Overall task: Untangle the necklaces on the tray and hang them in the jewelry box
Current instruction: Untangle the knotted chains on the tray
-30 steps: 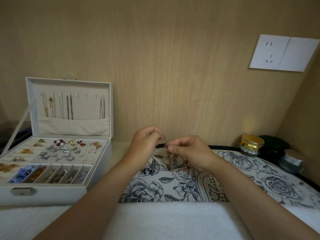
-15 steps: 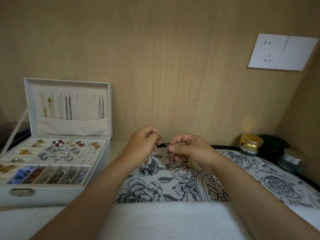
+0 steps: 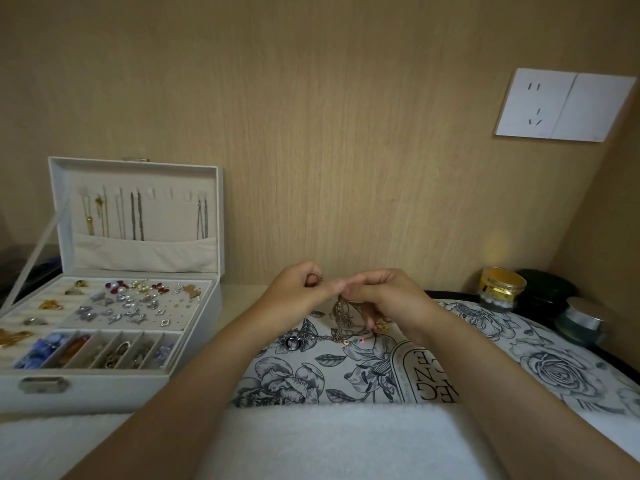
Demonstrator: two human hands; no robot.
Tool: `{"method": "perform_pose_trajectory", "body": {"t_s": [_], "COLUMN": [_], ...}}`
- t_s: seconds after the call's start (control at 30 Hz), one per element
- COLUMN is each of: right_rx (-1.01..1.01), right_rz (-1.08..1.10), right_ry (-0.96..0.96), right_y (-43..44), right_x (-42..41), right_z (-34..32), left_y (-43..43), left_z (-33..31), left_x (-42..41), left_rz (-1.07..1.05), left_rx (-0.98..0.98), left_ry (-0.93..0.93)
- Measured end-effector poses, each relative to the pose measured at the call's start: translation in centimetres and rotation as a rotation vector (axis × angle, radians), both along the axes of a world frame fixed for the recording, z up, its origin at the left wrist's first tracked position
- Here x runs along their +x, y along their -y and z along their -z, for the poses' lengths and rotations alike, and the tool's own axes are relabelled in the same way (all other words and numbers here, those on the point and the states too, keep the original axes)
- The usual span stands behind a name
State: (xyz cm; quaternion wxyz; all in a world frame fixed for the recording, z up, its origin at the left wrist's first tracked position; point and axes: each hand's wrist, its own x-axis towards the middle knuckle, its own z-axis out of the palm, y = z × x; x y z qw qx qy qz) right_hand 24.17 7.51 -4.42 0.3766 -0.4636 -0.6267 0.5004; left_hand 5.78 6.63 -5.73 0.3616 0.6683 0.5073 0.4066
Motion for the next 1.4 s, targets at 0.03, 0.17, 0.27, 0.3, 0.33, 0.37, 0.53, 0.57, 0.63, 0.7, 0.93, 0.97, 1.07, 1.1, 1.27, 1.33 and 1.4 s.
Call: {"method": "perform_pose_trajectory", "body": {"t_s": [0.03,0.17,0.27,0.3,0.33,0.37,0.53,0.57,0.63,0.7,0.93,0.97,1.07,1.1,1.27,1.33,1.4], "right_rx": [0.008,0.058,0.090,0.093,0.090,0.086,0.013,-0.012,-0.070,-0.110,-0.110,-0.121,-0.154,-0.161,-0.167,-0.192,-0.191], "right_rz": [0.006,0.050,0.069,0.068,0.066,0.062,0.044,0.025,-0.033,-0.066,0.073,0.095,0.182,0.222,0.336,0.308,0.238], "right_ry": [0.002,0.014,0.029,0.030,0.029,0.026,-0.008,-0.022,-0.066,-0.090,0.124,0.137,0.126,0.104,-0.056,-0.194,-0.279], "right_y": [0.0,0.1,0.0,-0.1,-0.1,-0.1,-0.1,-0.2,-0.3,-0.4,-0.9,-1.0,-1.3,-1.3,-1.8,-1.6,-1.5], "right_x": [0.0,-0.1,-0.1,-0.1,-0.1,-0.1,0.2,0.2,0.3,0.3,0.7,0.8,0.8,0.6,0.1,0.0,-0.2], "right_z": [0.0,0.1,0.3,0.4,0.3,0.3,-0.1,-0.1,-0.2,-0.1,0.7,0.7,0.8,0.8,1.0,0.8,0.7], "left_y": [0.1,0.2,0.0,0.0,0.1,0.0,-0.1,-0.1,-0.3,-0.5,-0.2,-0.3,-0.6,-0.6,-1.0,-1.2,-1.2], "left_z": [0.1,0.2,0.3,0.3,0.2,0.2,0.2,0.3,0.5,0.5,-0.6,-0.7,-0.6,-0.4,0.3,0.7,1.1], "left_x": [0.2,0.7,0.3,0.3,0.2,0.3,0.2,0.2,0.0,-0.5,-0.7,-0.9,-1.5,-1.7,-1.6,-1.2,-0.9], "left_rz": [-0.014,-0.013,-0.007,-0.004,-0.001,0.003,-0.003,-0.027,-0.075,-0.083,-0.013,-0.014,-0.104,-0.141,-0.157,-0.138,-0.136], "left_rx": [0.018,0.010,0.034,0.039,0.042,0.046,0.060,0.075,0.097,0.071,0.126,0.135,0.161,0.163,0.085,0.019,-0.036], "left_ry": [-0.014,0.137,0.184,0.179,0.174,0.169,0.130,0.108,0.070,0.052,0.255,0.312,0.354,0.349,0.154,0.056,0.037]}}
